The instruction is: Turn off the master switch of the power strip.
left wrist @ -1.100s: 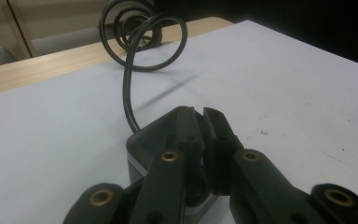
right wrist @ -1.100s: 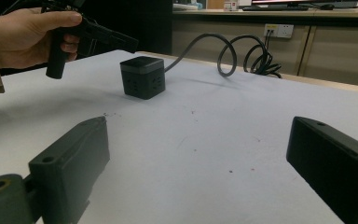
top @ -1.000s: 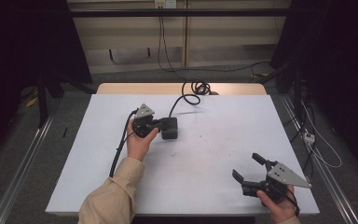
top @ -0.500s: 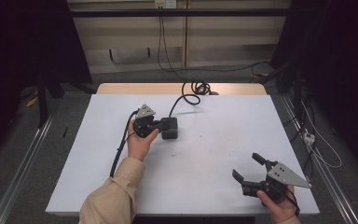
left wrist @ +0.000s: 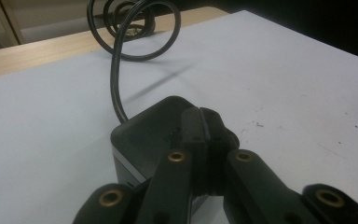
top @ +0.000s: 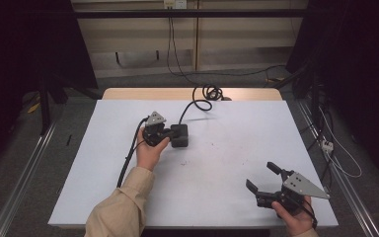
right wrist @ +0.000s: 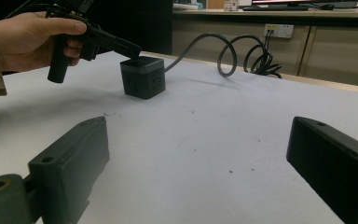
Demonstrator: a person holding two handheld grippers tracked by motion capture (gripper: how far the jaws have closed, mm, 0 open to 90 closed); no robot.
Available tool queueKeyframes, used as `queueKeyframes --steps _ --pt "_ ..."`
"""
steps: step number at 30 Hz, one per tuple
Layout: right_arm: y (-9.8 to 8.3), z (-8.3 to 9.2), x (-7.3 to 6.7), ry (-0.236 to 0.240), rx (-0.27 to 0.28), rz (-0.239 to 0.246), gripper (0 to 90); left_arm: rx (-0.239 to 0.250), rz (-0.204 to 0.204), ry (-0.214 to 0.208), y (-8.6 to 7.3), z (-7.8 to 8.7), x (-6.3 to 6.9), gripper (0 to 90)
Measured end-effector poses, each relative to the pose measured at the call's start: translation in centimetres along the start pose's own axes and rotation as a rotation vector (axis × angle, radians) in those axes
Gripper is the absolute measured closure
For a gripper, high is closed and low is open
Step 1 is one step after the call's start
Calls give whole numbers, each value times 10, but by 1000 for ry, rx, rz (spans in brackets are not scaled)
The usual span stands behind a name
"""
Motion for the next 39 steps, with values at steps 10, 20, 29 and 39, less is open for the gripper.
queueKeyframes --steps 10,20,29,39 --pt "0 0 0 1 2 0 52 -10 -7 12 -1 -2 0 900" --pt "0 0 0 1 -1 1 52 -12 -8 15 -1 -2 0 900" --pt "0 0 0 1 -1 2 51 -12 -8 17 -1 -2 -1 900" --pt "0 -1 -1 2 -3 5 51 -22 -31 28 0 -2 0 900"
Point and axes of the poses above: each handheld gripper's, and its own axes: z roughly backward along the jaws, y roughly out of its top, x roughly to its right, the point moved 2 cm from there along -z, roughly forward along the jaws, and after that the axes turned 3 degrees about z, right-handed, at the moved point
